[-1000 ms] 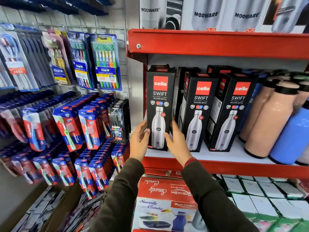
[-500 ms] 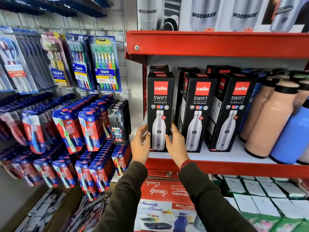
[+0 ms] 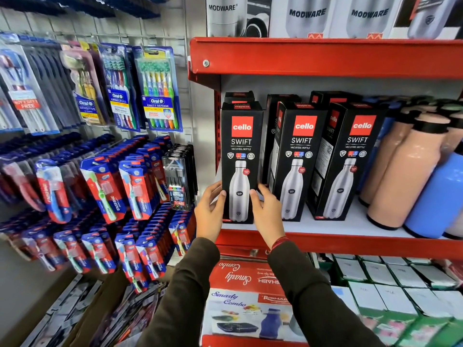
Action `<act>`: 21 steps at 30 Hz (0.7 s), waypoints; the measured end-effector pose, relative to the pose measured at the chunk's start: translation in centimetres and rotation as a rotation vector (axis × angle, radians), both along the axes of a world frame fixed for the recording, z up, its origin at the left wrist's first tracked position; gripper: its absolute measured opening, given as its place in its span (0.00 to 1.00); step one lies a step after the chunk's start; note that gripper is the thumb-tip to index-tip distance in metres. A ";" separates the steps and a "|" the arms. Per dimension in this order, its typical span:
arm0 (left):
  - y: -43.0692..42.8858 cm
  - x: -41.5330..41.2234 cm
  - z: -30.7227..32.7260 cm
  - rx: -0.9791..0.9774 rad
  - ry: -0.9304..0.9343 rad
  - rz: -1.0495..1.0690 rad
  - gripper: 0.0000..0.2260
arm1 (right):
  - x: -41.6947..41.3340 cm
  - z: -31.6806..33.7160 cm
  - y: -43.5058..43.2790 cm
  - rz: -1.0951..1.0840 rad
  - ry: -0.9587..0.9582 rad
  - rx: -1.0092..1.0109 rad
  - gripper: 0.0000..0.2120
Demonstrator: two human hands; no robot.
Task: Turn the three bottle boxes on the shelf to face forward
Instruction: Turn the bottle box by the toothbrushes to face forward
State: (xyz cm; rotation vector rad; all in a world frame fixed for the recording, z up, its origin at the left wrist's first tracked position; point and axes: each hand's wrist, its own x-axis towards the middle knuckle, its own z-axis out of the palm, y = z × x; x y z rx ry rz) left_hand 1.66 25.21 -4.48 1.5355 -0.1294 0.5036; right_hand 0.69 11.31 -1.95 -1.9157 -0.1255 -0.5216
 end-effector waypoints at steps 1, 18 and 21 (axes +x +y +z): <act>0.0 -0.2 -0.1 -0.005 -0.003 -0.002 0.11 | -0.2 0.0 -0.1 0.006 0.004 0.013 0.20; 0.0 -4.3 -0.3 -0.020 -0.016 0.049 0.11 | -3.9 -0.7 -0.3 -0.001 -0.021 0.138 0.17; -0.4 -4.5 0.0 -0.010 -0.015 0.076 0.11 | -3.9 -0.7 -0.3 0.013 -0.022 0.145 0.17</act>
